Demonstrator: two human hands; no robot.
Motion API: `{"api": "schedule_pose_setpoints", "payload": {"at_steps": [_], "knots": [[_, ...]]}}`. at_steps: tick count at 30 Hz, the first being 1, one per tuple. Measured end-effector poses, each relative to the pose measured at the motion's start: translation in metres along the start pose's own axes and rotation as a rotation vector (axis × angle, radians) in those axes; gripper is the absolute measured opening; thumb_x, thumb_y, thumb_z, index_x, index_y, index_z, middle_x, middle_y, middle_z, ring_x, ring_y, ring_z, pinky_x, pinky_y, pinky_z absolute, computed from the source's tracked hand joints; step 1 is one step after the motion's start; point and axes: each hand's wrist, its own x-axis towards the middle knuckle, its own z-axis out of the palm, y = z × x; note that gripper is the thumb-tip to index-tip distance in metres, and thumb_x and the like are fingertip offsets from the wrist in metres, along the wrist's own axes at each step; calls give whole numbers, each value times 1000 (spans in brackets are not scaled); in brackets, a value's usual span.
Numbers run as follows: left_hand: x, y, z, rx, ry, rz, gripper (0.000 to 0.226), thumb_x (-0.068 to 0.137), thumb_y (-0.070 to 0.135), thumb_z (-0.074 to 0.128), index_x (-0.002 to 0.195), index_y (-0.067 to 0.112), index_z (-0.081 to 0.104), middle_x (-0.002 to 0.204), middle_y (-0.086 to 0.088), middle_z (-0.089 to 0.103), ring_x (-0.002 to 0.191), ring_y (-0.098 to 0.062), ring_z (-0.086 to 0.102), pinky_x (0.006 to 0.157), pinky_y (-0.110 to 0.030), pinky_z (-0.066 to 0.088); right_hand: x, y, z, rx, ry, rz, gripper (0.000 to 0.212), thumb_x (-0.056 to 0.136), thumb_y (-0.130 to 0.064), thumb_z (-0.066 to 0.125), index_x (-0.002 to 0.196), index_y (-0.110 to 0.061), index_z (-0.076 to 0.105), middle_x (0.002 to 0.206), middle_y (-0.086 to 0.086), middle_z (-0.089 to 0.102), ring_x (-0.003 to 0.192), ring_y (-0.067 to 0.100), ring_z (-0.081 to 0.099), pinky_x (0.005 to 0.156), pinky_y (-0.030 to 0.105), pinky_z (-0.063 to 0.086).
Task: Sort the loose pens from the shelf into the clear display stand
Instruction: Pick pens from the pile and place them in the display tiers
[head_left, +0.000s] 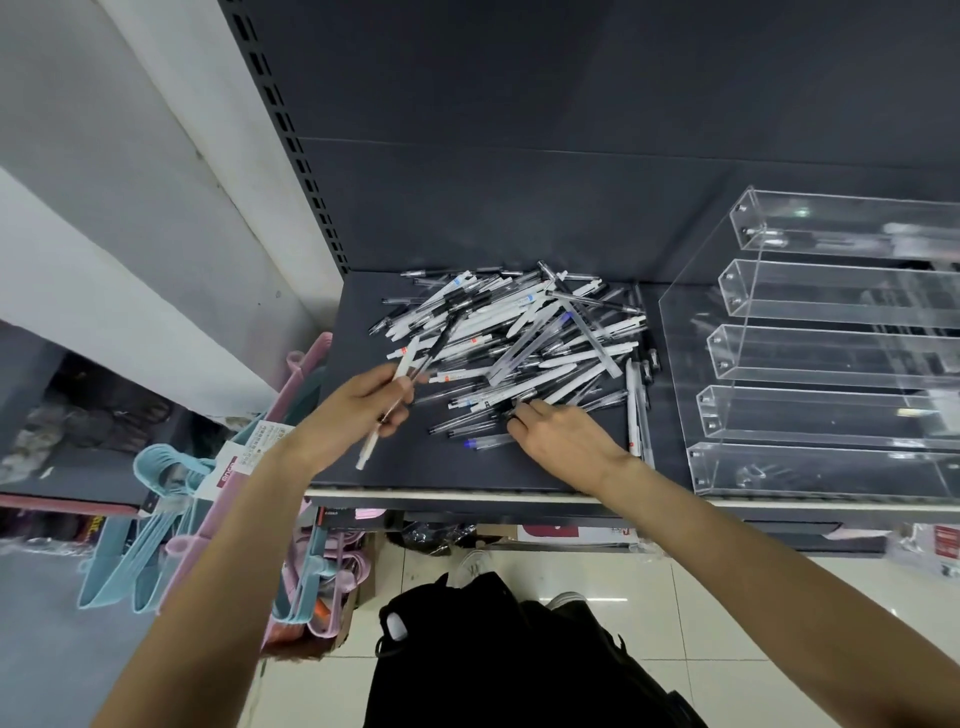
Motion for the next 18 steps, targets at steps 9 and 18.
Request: {"api": "schedule_pose_setpoints", "payload": {"at_steps": [9,18], "knots": [[14,16,54,-405,115,-51,28,100,11,32,95,11,59,61,3,35,41,-4,26,39,-16,21,-10,39,-73,937,551,670,6,92,-20,59,92,-13,58,74,-2,54,57,9,45,51,19,34],[7,53,100,-301,-13,111,26,102,22,38,99,12,62,78,5,60,70,-11,57,56,-17,46,-20,67,-91,1978,483,769,11,90,-12,58,80,-9,61,59,2,46,47,10,39,45,17,35]]}}
